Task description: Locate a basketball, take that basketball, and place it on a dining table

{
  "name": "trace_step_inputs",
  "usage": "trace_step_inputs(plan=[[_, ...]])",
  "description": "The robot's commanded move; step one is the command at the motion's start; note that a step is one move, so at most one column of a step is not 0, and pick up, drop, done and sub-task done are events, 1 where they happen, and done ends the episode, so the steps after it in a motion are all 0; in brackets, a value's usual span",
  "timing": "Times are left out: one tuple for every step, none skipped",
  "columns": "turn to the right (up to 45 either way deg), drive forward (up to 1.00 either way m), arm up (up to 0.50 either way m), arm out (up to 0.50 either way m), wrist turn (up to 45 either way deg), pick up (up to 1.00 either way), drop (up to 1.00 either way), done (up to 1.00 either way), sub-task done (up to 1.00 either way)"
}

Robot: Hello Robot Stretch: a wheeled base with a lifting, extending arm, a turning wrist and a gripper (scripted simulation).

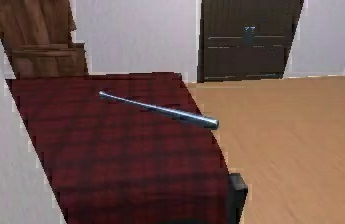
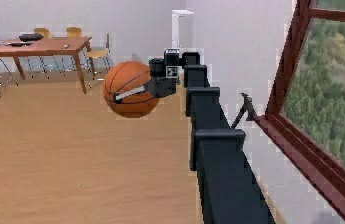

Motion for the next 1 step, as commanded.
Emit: trace_step_inputs(plan=[[45.0, 0.00, 0.00, 0.00, 0.0, 0.00, 0.00, 0.00, 0.00]])
